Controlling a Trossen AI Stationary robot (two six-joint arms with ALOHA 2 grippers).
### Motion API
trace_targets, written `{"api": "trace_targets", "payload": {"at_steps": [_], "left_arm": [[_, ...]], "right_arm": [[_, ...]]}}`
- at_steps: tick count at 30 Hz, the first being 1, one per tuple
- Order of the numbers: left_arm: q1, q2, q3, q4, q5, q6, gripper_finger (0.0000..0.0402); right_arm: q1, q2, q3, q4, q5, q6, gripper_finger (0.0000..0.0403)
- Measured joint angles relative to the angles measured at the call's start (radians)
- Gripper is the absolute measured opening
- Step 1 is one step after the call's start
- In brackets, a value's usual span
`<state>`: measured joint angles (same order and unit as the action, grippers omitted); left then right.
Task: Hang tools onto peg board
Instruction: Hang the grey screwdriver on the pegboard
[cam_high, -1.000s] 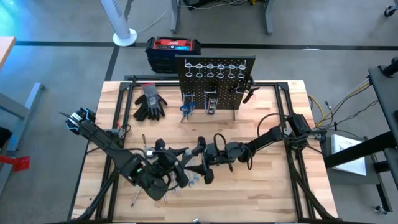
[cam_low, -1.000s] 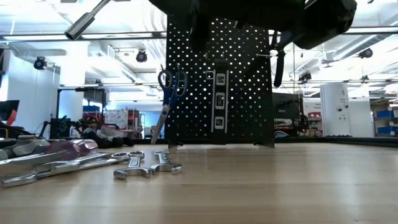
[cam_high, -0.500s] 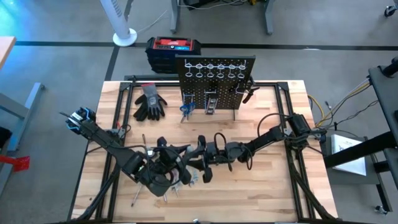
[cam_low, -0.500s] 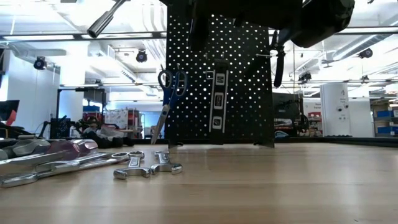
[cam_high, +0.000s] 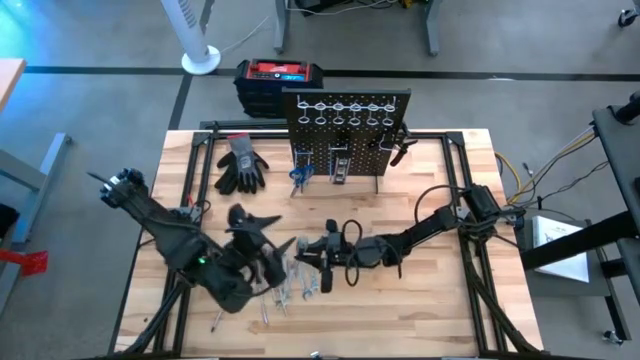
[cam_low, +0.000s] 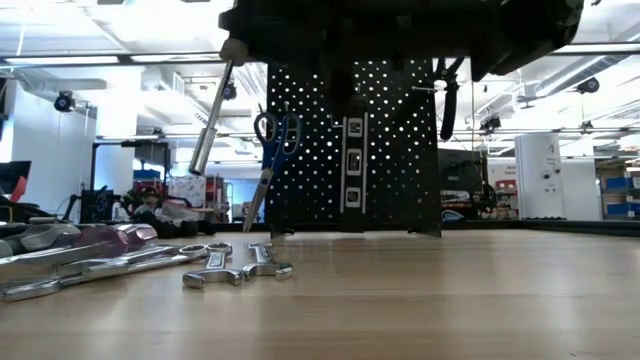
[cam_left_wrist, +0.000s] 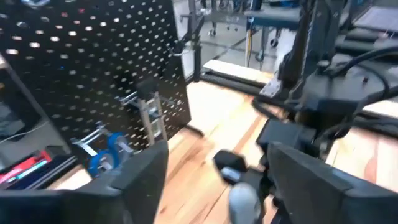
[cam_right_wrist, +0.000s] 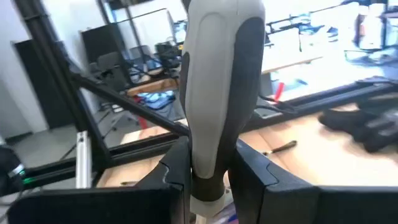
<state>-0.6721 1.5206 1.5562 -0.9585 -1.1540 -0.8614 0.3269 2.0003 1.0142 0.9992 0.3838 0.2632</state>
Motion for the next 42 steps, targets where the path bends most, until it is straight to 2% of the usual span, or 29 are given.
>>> {"api": "trace_targets", "payload": {"at_steps": [4,8,11,13,16,23,28,35,42], "left_arm": [[-0.038,-0.001,0.055,-0.174,-0.042,-0.098,0.0299],[-0.063,-0.002,0.023,-0.286,-0.092,-0.233,0.0298],[-0.076,-0.008,-0.054,-0.423,-0.105,-0.463,0.0289],[-0.083,-0.024,-0.133,-0.515,-0.074,-0.633,0.0283],[-0.100,-0.058,-0.286,-0.524,-0.008,-0.775,0.0273],[-0.106,-0.159,-0.603,-0.240,0.047,-0.788,0.0257],[-0.106,-0.246,-0.745,-0.124,0.044,-0.773,0.0253],[-0.105,-0.326,-0.842,-0.070,0.037,-0.771,0.0253],[-0.105,-0.337,-0.857,-0.066,0.036,-0.771,0.0253]], "right_arm": [[0.001,0.000,0.000,-0.010,0.032,0.021,0.0060],[0.001,-0.012,-0.003,-0.120,0.137,0.079,0.0060],[0.000,-0.040,-0.028,-0.217,0.175,0.183,0.0060],[0.000,-0.068,-0.067,-0.225,0.191,0.225,0.0060],[-0.003,-0.131,-0.137,-0.219,0.205,0.256,0.0060],[-0.069,-0.319,-0.307,-0.210,0.235,0.263,0.0060],[-0.163,-0.410,-0.374,-0.210,0.144,0.266,0.0060],[-0.261,-0.431,-0.389,-0.236,0.025,0.306,0.0060],[-0.276,-0.429,-0.394,-0.268,0.009,0.331,0.0060]]}}
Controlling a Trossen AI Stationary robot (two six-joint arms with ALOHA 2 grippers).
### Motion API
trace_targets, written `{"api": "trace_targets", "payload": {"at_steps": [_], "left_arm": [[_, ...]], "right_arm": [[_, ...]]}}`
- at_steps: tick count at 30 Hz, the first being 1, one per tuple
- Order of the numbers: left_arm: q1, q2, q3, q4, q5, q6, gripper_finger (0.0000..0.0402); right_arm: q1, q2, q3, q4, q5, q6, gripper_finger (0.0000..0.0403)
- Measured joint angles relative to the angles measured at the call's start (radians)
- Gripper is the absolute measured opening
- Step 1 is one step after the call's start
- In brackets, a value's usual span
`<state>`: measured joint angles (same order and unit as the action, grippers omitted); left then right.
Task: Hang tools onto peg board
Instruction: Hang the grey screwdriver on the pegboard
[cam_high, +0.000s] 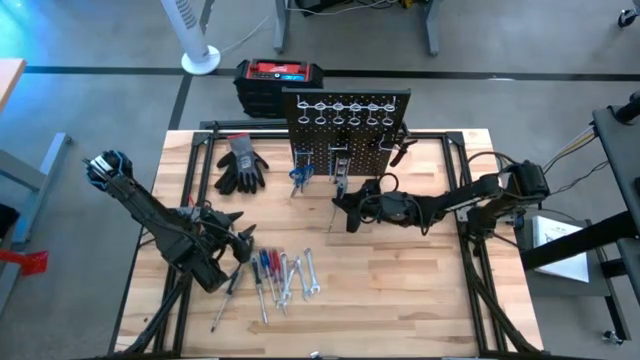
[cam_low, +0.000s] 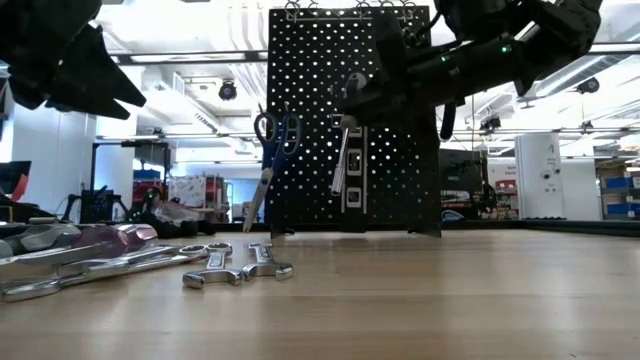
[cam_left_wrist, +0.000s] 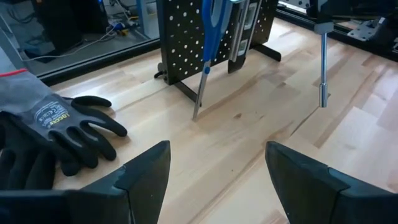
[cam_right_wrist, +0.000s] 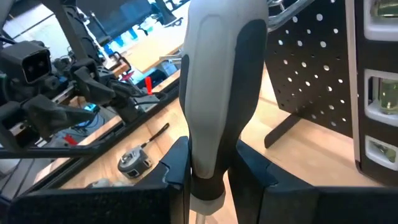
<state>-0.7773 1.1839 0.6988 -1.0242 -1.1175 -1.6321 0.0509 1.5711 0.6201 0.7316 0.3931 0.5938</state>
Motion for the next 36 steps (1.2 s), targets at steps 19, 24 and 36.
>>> {"api": "trace_targets", "payload": {"at_steps": [19,24,36], "left_arm": [[-0.001,0.007,0.006,0.013,0.008,0.026,0.0253],[-0.001,0.007,0.006,0.013,0.008,0.031,0.0253],[-0.007,0.008,0.006,0.022,0.064,0.052,0.0253]], "right_arm": [[0.008,-0.001,0.067,0.001,-0.045,-0.187,0.0060],[0.007,-0.001,0.068,-0.032,-0.081,-0.184,0.0060],[-0.032,-0.015,0.055,-0.069,-0.149,-0.116,0.0060]]}}
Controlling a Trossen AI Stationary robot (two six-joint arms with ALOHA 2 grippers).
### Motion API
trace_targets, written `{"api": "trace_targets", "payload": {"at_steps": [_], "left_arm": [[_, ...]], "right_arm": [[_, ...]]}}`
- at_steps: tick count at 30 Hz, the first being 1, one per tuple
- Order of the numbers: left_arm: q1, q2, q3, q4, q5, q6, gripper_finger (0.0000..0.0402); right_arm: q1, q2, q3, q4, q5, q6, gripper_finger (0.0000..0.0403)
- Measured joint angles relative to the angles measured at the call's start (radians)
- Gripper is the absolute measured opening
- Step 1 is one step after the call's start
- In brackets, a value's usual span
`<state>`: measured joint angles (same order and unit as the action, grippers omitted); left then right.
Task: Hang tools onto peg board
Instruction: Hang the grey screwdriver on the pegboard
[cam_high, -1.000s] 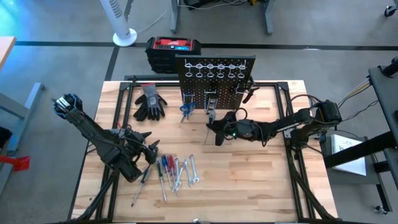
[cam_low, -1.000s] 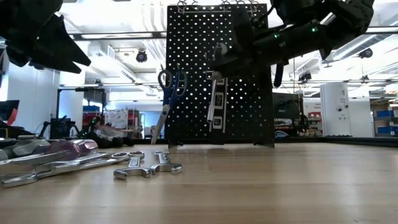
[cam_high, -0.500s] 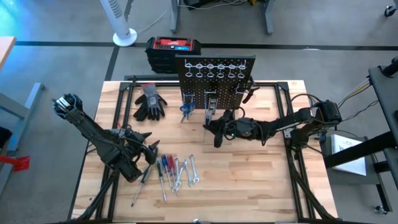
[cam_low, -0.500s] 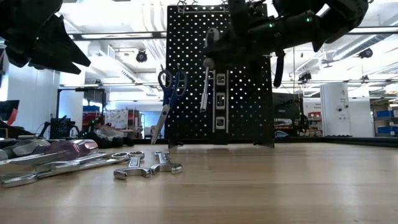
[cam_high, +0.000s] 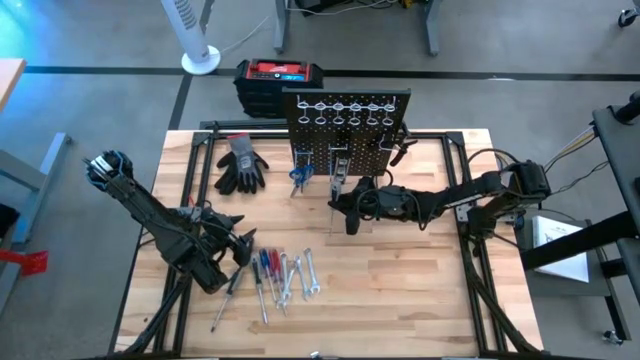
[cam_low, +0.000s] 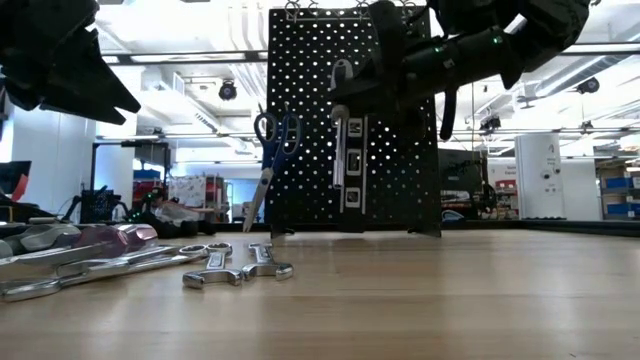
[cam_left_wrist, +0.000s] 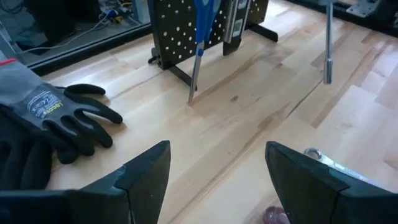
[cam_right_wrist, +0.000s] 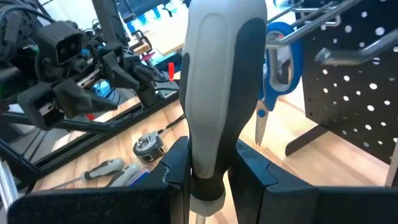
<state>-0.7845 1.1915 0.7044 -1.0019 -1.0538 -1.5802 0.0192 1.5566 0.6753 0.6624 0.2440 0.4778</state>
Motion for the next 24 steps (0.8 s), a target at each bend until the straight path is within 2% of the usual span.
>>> {"api": "trace_targets", "payload": {"at_steps": [8,13,21,24], "left_arm": [[-0.004,0.000,0.000,0.015,0.046,0.027,0.0253],[-0.007,0.000,0.000,0.016,0.041,0.027,0.0253],[-0.006,0.001,0.000,0.034,-0.003,0.027,0.0253],[-0.006,0.001,0.000,0.039,-0.003,0.027,0.0253]], "right_arm": [[0.000,-0.057,-0.071,0.001,-0.013,0.029,0.0060],[-0.005,-0.127,-0.137,0.032,-0.019,0.038,0.0060],[-0.035,-0.135,-0.128,0.041,-0.189,0.006,0.0060],[-0.057,-0.127,-0.125,0.039,-0.217,-0.005,0.0060]]}}
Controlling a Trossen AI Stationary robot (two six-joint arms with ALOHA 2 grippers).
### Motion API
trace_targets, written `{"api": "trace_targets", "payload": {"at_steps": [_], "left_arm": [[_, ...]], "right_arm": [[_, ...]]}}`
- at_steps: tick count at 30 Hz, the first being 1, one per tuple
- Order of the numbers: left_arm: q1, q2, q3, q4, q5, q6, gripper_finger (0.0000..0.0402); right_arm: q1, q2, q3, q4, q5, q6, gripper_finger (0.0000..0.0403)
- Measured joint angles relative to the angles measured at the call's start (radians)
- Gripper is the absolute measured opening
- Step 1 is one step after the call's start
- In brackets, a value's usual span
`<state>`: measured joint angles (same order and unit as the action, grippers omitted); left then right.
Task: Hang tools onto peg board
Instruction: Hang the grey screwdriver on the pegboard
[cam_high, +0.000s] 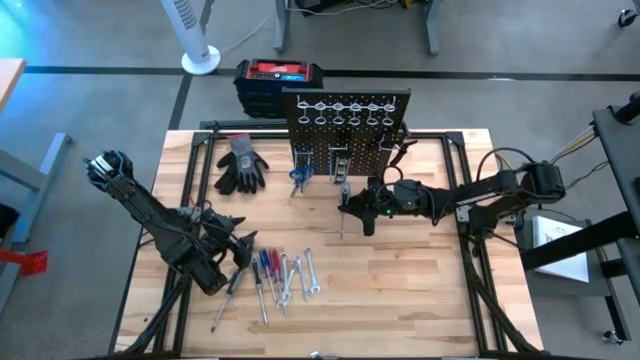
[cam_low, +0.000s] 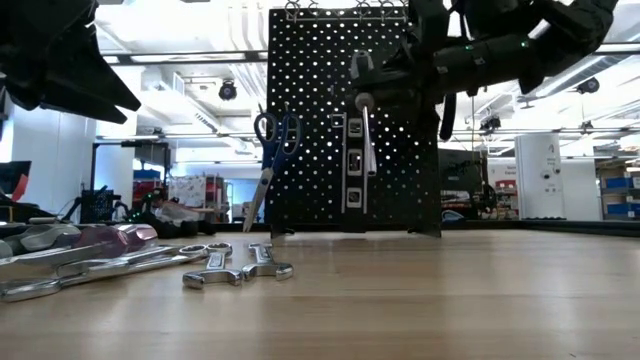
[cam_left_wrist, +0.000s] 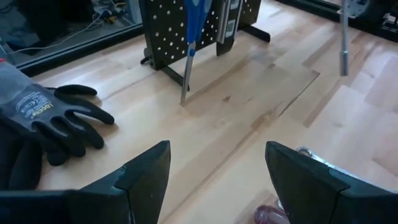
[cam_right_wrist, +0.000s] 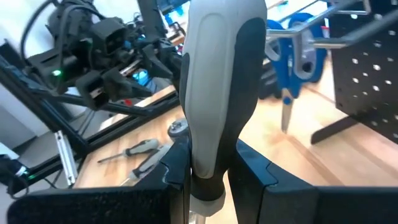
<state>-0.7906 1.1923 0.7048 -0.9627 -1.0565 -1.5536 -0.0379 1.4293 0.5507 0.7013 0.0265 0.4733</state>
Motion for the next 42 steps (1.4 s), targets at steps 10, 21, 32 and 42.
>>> {"api": "trace_targets", "payload": {"at_steps": [10,21,32,42], "left_arm": [[0.000,0.000,0.001,0.006,0.002,0.000,0.0253],[0.000,0.000,0.002,0.007,0.002,0.000,0.0253],[0.000,0.000,0.002,0.013,0.000,0.000,0.0253],[0.000,0.000,0.002,0.020,0.019,0.000,0.0253]], "right_arm": [[-0.076,0.007,0.000,-0.016,-0.077,-0.004,0.0060],[-0.090,0.038,0.000,-0.010,-0.107,0.008,0.0060],[-0.135,0.077,0.005,0.006,-0.094,0.098,0.0060],[-0.125,0.076,0.000,-0.025,-0.046,0.236,0.0193]]}}
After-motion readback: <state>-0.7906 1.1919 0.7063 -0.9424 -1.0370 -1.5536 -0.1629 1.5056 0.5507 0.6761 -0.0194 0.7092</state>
